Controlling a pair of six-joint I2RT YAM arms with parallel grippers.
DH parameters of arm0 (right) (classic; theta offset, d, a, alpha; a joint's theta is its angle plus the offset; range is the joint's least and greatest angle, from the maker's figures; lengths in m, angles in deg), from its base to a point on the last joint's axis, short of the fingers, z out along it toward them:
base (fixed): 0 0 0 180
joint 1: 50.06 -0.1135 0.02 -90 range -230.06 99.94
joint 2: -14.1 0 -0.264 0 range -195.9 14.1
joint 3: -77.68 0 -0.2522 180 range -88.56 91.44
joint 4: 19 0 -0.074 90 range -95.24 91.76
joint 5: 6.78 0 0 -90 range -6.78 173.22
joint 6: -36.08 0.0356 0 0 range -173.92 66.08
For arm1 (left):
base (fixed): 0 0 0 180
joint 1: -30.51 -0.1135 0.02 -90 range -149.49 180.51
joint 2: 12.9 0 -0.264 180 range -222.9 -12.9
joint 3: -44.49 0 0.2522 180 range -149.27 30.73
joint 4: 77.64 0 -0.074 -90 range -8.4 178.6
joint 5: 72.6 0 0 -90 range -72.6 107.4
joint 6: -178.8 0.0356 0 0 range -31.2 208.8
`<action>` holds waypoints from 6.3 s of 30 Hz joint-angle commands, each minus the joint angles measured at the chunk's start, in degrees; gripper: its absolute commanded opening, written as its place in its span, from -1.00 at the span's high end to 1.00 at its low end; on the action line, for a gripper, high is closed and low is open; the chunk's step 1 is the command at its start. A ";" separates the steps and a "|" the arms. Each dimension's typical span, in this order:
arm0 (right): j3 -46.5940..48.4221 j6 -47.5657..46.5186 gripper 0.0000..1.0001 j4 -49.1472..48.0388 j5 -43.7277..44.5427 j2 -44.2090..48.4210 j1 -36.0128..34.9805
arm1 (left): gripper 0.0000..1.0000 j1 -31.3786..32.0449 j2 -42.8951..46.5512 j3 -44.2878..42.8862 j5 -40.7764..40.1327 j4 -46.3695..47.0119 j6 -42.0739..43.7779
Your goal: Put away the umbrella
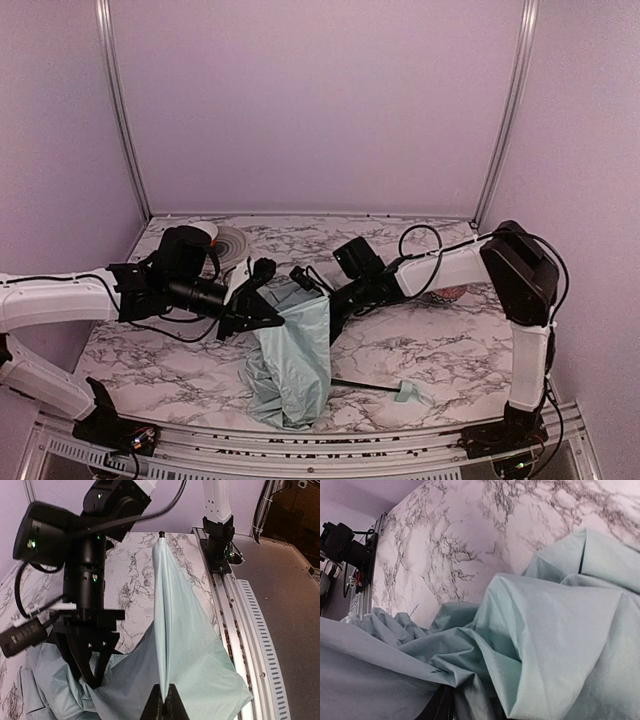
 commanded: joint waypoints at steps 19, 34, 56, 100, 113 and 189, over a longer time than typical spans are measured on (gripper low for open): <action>-2.90 14.68 0.39 0.36 -0.17 7.53 7.99 | 1.00 -3.20 -24.94 -9.83 -9.76 -9.26 4.48; 1.47 -1.44 -0.21 6.70 0.99 12.30 1.44 | 1.00 -3.17 -25.40 -12.54 -8.62 -9.93 4.28; -5.43 2.20 0.98 1.32 -12.67 6.93 3.00 | 0.30 -3.43 -24.49 -12.15 -12.41 -6.69 1.29; 1.94 -1.69 1.00 11.21 -13.85 -9.00 2.58 | 1.00 12.64 -9.61 -3.29 -20.72 8.97 11.80; -0.11 -2.79 1.00 10.11 -18.82 -7.01 0.45 | 1.00 1.77 -19.01 -3.62 -21.77 9.68 2.15; -2.76 39.28 1.00 -38.30 -21.36 9.62 -4.29 | -0.38 -8.44 -29.92 -8.15 -4.94 14.51 -15.26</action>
